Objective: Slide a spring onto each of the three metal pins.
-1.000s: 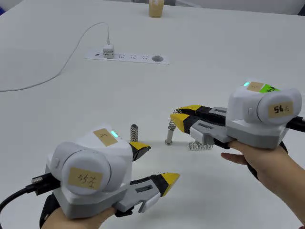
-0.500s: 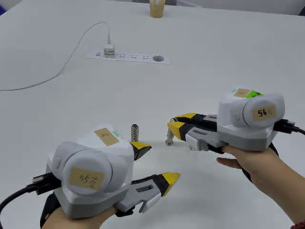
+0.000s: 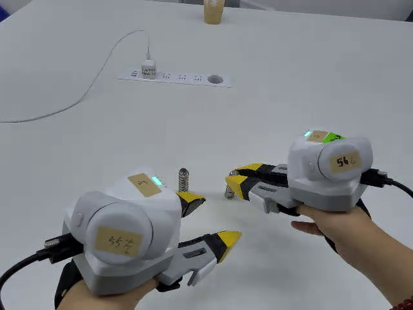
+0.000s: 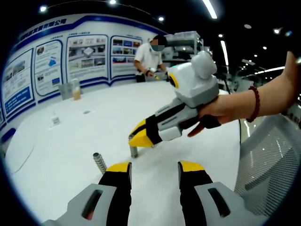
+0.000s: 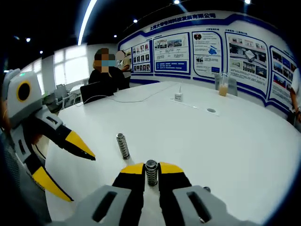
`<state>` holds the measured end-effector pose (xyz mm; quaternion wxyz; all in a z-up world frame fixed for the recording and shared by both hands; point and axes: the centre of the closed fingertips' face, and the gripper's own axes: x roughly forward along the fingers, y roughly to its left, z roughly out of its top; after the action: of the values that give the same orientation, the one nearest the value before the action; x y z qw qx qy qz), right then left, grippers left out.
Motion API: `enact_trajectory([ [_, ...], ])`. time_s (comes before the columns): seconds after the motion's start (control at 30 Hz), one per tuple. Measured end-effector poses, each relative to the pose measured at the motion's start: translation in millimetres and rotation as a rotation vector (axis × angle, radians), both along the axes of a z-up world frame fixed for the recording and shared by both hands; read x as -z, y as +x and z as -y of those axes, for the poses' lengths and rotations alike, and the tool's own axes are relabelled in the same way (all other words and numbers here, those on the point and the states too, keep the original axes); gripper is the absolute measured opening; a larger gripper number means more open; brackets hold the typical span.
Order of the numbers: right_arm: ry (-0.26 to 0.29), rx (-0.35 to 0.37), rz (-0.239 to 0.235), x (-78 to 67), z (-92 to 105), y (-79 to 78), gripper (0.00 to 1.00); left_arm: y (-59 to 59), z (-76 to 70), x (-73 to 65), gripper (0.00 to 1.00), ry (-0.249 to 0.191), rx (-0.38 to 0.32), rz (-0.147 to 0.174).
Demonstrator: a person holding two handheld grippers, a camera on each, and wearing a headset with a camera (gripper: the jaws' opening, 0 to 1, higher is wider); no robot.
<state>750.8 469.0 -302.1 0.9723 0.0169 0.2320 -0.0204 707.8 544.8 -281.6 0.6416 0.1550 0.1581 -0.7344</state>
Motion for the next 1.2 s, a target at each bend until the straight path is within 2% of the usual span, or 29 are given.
enact_trajectory([
  [0.17,0.008,0.014,0.004,0.2,0.7,-0.3,0.12,1.2,-0.2,0.4,0.39,0.001,-0.002,0.004],
  [0.23,0.017,0.024,0.011,-1.7,0.5,0.2,0.15,1.1,0.1,0.1,0.38,-0.002,0.002,0.009],
  [0.3,0.022,0.035,0.024,-6.7,0.3,0.6,0.22,1.6,0.2,0.1,0.37,-0.002,0.002,0.017],
  [0.5,0.044,0.055,0.067,-25.8,1.7,-4.5,0.27,0.0,0.7,1.9,0.39,0.002,0.012,0.012],
  [0.77,0.056,0.087,0.064,-38.7,10.0,-25.8,0.36,-3.8,8.0,1.6,0.41,-0.002,0.055,0.036],
  [0.9,0.069,0.103,0.061,-41.2,12.0,-38.7,0.40,-7.5,11.9,1.2,0.37,-0.002,0.083,0.040],
  [1.0,0.075,0.120,0.063,-43.2,14.0,-47.9,0.41,-10.7,15.4,0.2,0.34,-0.005,0.103,0.044],
  [1.2,0.084,0.164,0.079,-47.4,21.5,-65.2,0.42,-15.6,27.8,-0.1,0.35,-0.008,0.141,0.075],
])
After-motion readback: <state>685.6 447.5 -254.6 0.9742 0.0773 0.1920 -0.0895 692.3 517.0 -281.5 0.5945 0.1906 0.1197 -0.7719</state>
